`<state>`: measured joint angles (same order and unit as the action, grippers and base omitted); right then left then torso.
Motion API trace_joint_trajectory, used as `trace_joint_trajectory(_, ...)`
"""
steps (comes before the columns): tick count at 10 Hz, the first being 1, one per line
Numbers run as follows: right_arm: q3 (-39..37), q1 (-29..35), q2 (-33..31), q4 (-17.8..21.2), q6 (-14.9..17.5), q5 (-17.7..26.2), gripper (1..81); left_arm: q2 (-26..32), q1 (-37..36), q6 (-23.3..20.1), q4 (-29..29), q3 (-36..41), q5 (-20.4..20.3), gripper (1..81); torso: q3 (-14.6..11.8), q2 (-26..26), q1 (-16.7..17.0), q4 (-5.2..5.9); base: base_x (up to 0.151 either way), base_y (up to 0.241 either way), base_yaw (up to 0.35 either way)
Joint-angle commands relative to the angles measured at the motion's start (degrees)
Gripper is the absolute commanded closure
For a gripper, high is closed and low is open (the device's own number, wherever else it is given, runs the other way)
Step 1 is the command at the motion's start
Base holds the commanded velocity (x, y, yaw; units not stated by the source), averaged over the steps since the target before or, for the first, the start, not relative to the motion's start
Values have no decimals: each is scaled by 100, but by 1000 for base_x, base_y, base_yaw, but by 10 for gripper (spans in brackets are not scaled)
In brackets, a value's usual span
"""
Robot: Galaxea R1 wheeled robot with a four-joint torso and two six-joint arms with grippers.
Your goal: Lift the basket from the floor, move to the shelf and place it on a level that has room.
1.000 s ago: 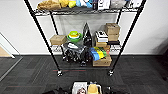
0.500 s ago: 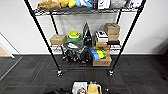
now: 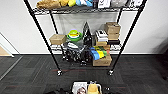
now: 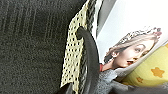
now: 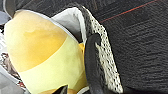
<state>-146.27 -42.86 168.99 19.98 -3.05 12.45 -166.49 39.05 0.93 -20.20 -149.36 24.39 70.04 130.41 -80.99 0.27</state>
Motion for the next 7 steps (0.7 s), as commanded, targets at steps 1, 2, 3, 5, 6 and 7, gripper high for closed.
trace_joint_trajectory(1,135,633,-73,410,-12,162,10,63,-648,-5,-388,21,250,10,0,0,0,0,0,0,0)
trace_joint_trajectory(2,153,625,-91,524,-12,126,10,54,-648,-5,-520,38,224,10,0,0,0,0,0,0,0)
trace_joint_trajectory(3,153,616,-108,595,-12,118,10,62,-648,-5,-608,38,224,10,0,0,0,0,0,0,0)
trace_joint_trajectory(5,171,598,-135,727,-12,109,10,71,-639,-5,-643,38,224,10,0,0,0,0,0,0,0)
trace_joint_trajectory(6,179,599,-135,727,-12,109,10,71,-639,-5,-643,38,241,10,0,0,0,0,0,0,0)
trace_joint_trajectory(7,179,598,-135,727,-12,101,10,71,-622,-13,-643,38,241,10,0,0,0,0,0,0,0)
